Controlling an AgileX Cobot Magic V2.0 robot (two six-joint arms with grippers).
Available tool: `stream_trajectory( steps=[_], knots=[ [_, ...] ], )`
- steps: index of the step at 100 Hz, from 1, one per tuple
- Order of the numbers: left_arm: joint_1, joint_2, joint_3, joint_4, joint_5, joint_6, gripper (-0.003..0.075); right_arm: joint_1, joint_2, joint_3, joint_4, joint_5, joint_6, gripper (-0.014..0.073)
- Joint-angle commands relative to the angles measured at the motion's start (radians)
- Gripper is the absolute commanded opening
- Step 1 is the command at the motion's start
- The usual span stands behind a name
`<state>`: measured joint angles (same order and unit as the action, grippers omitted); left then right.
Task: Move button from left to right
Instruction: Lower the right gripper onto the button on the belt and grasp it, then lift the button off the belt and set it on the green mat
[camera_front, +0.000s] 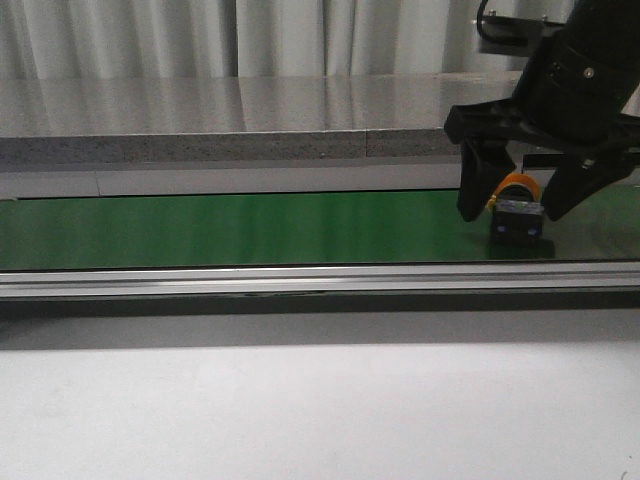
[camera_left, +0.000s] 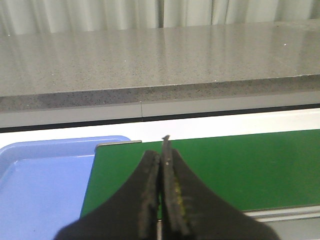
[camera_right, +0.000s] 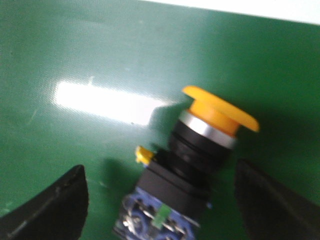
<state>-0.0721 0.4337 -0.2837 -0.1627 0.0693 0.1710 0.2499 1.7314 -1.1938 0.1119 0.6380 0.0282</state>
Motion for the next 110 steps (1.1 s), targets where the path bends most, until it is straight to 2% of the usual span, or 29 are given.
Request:
stream_trajectory(
  steps=[1,10,27,36,53,67,80,110],
  knots=[
    [-0.011,0.003,-0.028,-0.007,-0.079,-0.001,-0.0020,0.001,-0.019,-0.033,-0.003,-0.038,-0.013,0.0591],
    [-0.011,0.003,-0.028,-0.007,-0.079,-0.001,-0.0020,0.001,-0.004,-0.033,-0.003,-0.030,-0.003,0.0537],
    [-0.011,0.003,-0.026,-0.007,-0.079,-0.001,-0.0020,0.001,-0.004,-0.054,-0.003,0.010,0.010,0.0277],
    [-0.011,0.003,-0.026,-0.007,-0.079,-0.001,-0.0020,0.001,-0.008,-0.095,-0.003,0.064,0.010,0.0207],
    [-0.011,0.003,-0.026,-0.007,-0.079,-0.001,-0.0020,-0.012,-0.040,-0.189,-0.040,0.145,0.010,0.0204],
    [-0.011,0.003,-0.026,-0.007,-0.079,-0.001,-0.0020,-0.071,-0.063,-0.262,-0.103,0.184,0.010,0.0204],
    [-0.011,0.003,-0.026,-0.007,-0.079,-0.001,-0.0020,-0.180,-0.064,-0.302,-0.152,0.207,0.010,0.0204],
    [-0.011,0.003,-0.026,-0.007,-0.079,-0.001,-0.0020,-0.499,-0.038,-0.302,-0.222,0.137,0.009,0.0204]
  ],
)
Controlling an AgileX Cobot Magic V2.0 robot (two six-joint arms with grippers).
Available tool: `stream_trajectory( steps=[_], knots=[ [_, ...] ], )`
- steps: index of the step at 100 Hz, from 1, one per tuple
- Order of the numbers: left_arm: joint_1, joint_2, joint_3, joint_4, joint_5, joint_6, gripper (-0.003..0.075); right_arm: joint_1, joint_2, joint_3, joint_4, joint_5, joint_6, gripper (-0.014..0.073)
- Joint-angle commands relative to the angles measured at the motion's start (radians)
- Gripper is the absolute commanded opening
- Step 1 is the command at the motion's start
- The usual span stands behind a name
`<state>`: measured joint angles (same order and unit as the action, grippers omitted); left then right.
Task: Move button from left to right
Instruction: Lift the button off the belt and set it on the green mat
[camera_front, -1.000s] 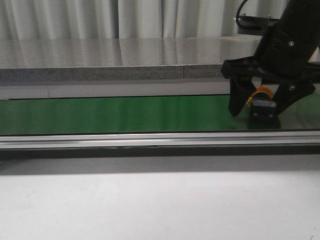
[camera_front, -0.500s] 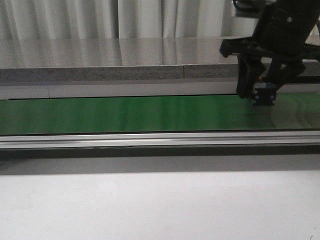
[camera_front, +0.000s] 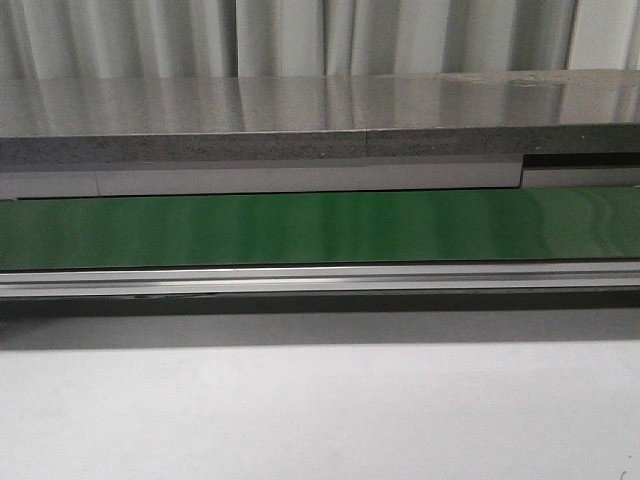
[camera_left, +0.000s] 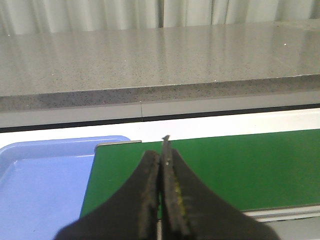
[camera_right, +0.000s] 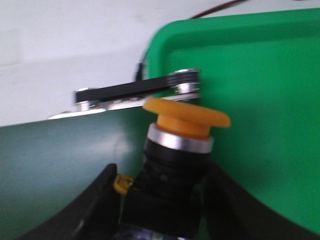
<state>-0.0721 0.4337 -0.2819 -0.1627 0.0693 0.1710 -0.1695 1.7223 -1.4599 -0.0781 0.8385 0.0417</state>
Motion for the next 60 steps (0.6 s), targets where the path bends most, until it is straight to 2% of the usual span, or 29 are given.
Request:
stream_trajectory(
  steps=[1,23,60],
  knots=[
    [-0.011,0.003,-0.027,-0.007,-0.079,-0.001,-0.0020,-0.086,-0.026,-0.036,-0.033,-0.066,-0.004,0.0204],
    [-0.011,0.003,-0.027,-0.007,-0.079,-0.001,-0.0020,-0.211,0.077,-0.036,-0.035,-0.055,-0.064,0.0204],
    [-0.011,0.003,-0.027,-0.007,-0.079,-0.001,-0.0020,-0.217,0.197,-0.034,-0.022,-0.016,-0.064,0.0206]
  ],
)
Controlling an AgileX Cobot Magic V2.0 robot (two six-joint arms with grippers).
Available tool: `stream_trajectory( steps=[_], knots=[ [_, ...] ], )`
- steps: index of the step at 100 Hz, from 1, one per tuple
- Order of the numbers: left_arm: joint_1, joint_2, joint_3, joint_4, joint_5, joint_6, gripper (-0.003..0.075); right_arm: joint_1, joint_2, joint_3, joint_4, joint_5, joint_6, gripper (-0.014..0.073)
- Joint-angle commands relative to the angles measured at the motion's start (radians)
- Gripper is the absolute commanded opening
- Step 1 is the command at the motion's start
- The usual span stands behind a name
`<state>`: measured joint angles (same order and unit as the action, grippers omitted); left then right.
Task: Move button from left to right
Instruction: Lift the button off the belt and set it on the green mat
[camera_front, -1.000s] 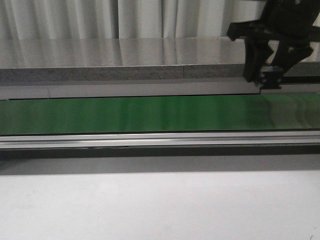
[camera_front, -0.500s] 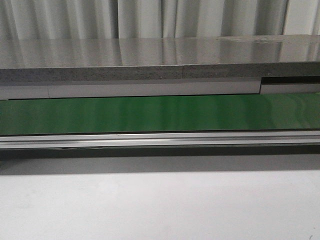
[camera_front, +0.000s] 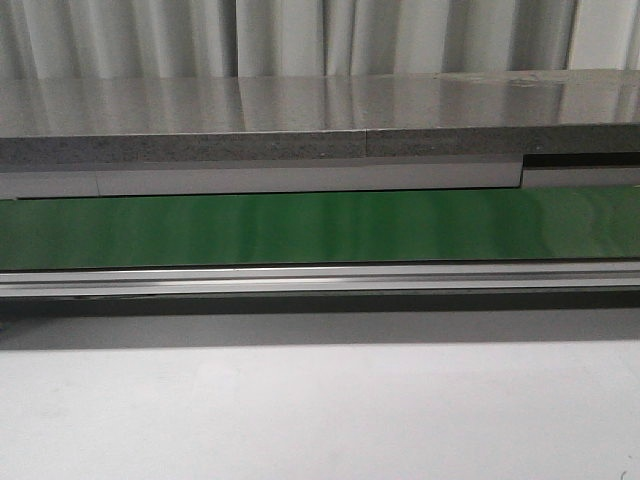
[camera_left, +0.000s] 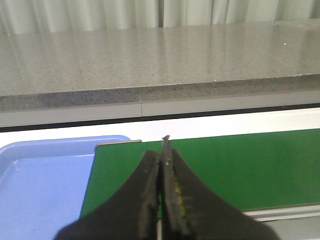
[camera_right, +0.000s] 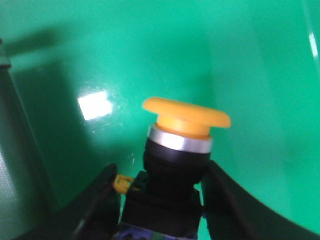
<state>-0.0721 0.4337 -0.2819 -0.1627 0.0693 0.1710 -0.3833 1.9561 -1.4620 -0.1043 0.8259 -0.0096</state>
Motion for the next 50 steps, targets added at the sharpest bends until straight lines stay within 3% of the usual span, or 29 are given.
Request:
stream_trajectory(
  steps=[1,19,41,50],
  knots=[
    [-0.011,0.003,-0.027,-0.007,-0.079,-0.001,-0.0020,-0.003,-0.035,-0.032,0.005,-0.004,-0.013,0.0206],
    [-0.011,0.003,-0.027,-0.007,-0.079,-0.001,-0.0020,-0.003,-0.026,-0.032,0.034,-0.005,-0.013,0.0224],
    [-0.011,0.003,-0.027,-0.007,-0.079,-0.001,-0.0020,-0.003,-0.026,-0.032,0.037,-0.006,-0.013,0.0468],
    [-0.011,0.003,-0.027,-0.007,-0.079,-0.001,-0.0020,-0.003,-0.026,-0.032,0.037,-0.006,-0.013,0.0514]
  ],
)
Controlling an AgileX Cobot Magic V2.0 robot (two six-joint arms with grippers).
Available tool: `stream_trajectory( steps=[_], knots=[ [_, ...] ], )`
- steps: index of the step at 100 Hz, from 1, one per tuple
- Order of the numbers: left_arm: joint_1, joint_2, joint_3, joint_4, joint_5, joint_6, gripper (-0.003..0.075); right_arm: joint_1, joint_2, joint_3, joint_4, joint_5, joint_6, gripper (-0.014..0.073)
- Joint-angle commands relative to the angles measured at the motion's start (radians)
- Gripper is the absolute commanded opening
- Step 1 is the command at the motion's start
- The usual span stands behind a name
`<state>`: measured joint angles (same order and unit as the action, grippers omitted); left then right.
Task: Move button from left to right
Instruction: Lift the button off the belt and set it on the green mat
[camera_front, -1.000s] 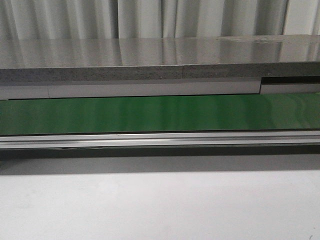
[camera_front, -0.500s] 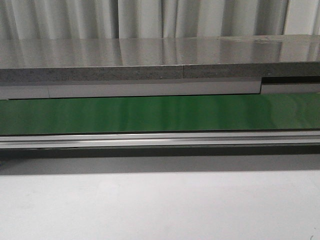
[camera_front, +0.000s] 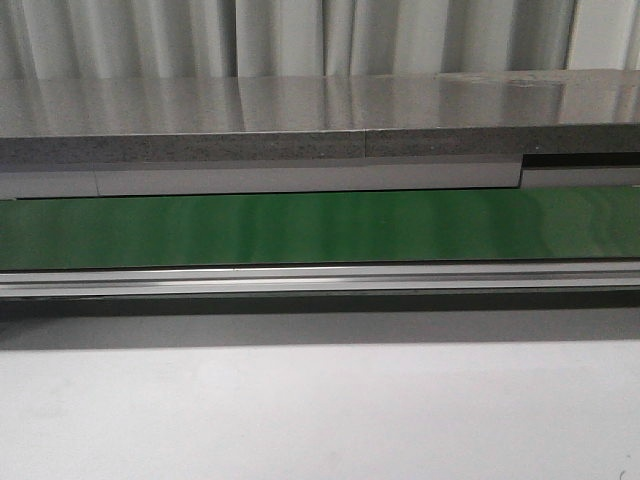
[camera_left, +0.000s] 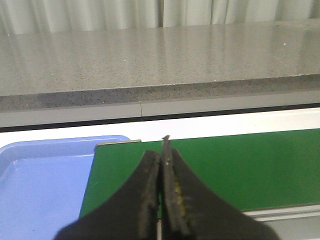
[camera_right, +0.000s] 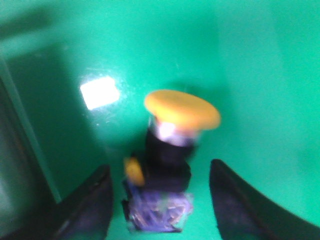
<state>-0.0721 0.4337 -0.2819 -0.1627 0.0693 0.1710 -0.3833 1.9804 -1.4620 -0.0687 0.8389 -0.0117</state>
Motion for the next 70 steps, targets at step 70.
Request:
stream_trajectory(
  steps=[70],
  knots=[
    [-0.011,0.003,-0.027,-0.007,-0.079,-0.001,-0.0020,0.173,-0.365,-0.032,0.056,-0.143,-0.011,0.0509]
  ],
)
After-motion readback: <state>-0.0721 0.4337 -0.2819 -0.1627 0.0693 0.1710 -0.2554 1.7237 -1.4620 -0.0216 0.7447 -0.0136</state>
